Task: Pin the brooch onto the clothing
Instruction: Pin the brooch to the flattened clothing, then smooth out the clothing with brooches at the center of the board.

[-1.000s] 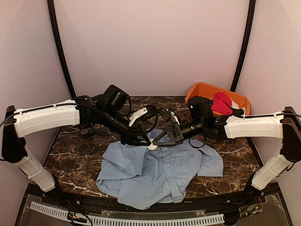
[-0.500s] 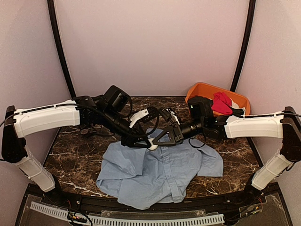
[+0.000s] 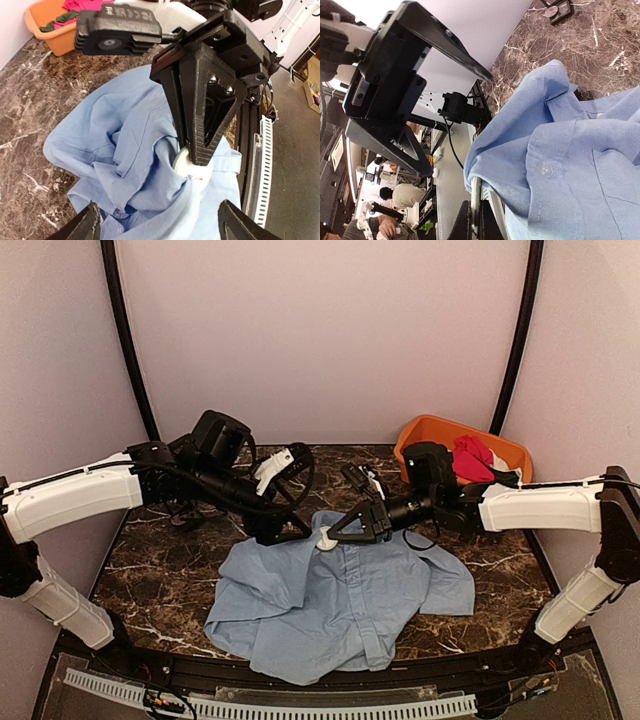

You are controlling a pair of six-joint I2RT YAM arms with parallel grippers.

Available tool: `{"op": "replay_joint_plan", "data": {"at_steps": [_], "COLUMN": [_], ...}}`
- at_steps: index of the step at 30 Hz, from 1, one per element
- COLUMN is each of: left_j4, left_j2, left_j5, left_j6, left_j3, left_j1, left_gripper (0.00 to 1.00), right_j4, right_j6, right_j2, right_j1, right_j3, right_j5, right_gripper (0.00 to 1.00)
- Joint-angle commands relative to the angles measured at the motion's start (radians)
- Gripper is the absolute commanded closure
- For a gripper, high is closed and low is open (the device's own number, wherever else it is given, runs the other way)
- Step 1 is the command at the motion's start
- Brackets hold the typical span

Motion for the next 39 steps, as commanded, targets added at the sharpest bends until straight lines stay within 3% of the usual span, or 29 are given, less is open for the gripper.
{"op": "replay_joint_plan", "data": {"at_steps": [1, 4, 12, 14, 20, 23, 25, 27, 29, 31, 33, 36, 39], "left_j4": [0.013, -0.023, -0.026, -0.027, -0.027, -0.035, -0.035, -0.041, -0.075, -0.101, -0.106, -0.124, -0.133], "left_j2": [-0.077, -0.068, -0.022, -0.014, -0.038, -0.049, -0.050, -0.041, -0.011, 0.018, 0.027, 0.036, 0.055], "left_j5": [-0.097, -0.134, -0.319, -0.351, -0.528, -0.532, -0.509, -0.499, -0.498, -0.492, -0.453, -0.419, -0.363], "left_j6": [0.023, 0.036, 0.041, 0.042, 0.024, 0.017, 0.006, 0.002, 0.010, 0.014, 0.003, -0.033, -0.104], "left_j3": [-0.026, -0.036, -0.058, -0.055, -0.067, -0.074, -0.080, -0.078, -0.061, -0.047, -0.047, -0.055, -0.077], "left_j1": [0.008, -0.004, -0.078, -0.086, -0.086, -0.066, -0.050, -0.043, -0.037, -0.034, -0.026, 0.037, 0.145], "left_gripper": [0.10, 0.05, 0.02, 0.01, 0.01, 0.01, 0.01, 0.01, 0.01, 0.01, 0.01, 0.01, 0.01], "right_j4": [0.069, 0.120, 0.440, 0.525, 0.838, 0.865, 0.805, 0.640, 0.231, -0.252, -0.497, -0.651, -0.673], "right_j6": [0.070, 0.129, 0.428, 0.505, 0.723, 0.725, 0.686, 0.563, 0.290, -0.063, -0.337, -0.527, -0.557], "right_j2": [-0.021, -0.015, 0.073, 0.096, 0.124, 0.094, 0.065, 0.013, -0.052, -0.086, -0.091, -0.095, -0.070], "right_j1": [-0.012, -0.020, -0.045, -0.044, -0.041, -0.038, -0.038, -0.041, -0.044, -0.040, -0.047, -0.085, -0.152], "right_j3": [-0.016, -0.030, -0.096, -0.118, -0.169, -0.149, -0.122, -0.078, 0.027, 0.193, 0.281, 0.296, 0.269], "right_j5": [0.040, 0.065, 0.102, 0.107, 0.136, 0.134, 0.120, 0.098, 0.155, 0.354, 0.511, 0.646, 0.666], "right_gripper": [1.00, 1.00, 0.99, 0.92, 0.58, 0.55, 0.55, 0.54, 0.52, 0.46, 0.36, 0.27, 0.26]}}
